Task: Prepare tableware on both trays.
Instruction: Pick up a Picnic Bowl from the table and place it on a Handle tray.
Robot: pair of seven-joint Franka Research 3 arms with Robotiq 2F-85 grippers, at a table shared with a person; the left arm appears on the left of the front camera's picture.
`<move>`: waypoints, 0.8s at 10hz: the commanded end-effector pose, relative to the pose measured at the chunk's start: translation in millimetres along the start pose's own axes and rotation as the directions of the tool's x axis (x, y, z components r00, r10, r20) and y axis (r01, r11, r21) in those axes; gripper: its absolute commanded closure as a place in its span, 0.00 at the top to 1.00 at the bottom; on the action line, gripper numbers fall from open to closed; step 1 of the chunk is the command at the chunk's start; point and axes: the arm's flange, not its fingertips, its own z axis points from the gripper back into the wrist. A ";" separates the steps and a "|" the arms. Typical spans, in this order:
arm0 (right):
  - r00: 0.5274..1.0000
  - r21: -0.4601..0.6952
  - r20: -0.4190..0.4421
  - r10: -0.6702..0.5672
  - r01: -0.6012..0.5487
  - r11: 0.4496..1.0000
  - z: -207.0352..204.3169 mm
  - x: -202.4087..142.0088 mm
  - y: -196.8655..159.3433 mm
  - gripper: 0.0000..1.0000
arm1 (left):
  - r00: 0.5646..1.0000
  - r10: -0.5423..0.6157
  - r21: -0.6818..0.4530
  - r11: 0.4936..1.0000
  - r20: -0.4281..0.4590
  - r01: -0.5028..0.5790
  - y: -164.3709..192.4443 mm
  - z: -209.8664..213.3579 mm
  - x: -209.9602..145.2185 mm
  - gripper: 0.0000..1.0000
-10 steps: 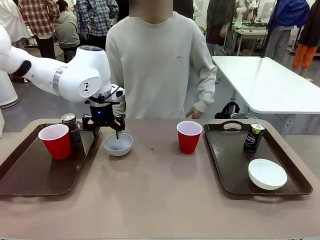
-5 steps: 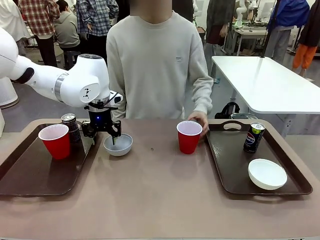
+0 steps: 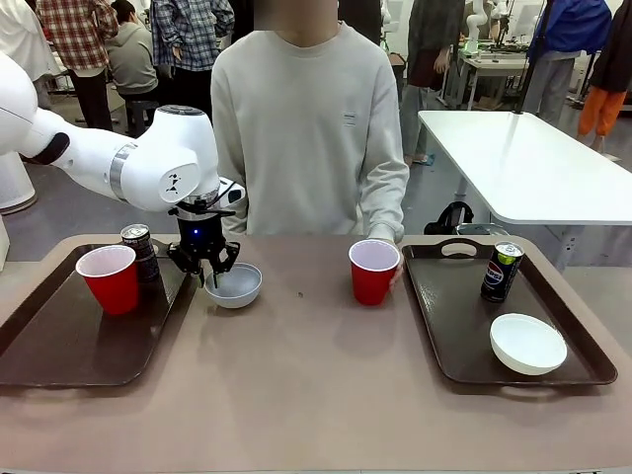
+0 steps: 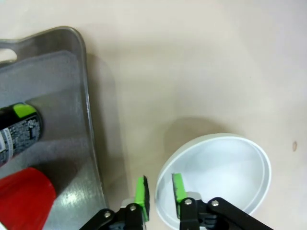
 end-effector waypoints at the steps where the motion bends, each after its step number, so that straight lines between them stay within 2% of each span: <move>1: 1.000 0.026 0.002 0.016 -0.016 1.000 -1.5 0.2 -1.4 1.00 | 1.000 -0.023 -0.017 1.000 0.013 0.023 3.1 0.3 -1.9 0.00; 5: 1.000 0.026 0.002 0.016 -0.016 1.000 -1.5 0.2 -1.4 1.00 | 0.993 -0.093 -0.048 0.994 0.071 0.096 24.0 10.7 -33.8 0.00; 8: 1.000 0.026 0.002 0.016 -0.016 1.000 -1.5 0.2 -1.4 1.00 | 0.989 -0.027 -0.044 0.998 0.148 0.034 77.5 58.0 -92.6 0.00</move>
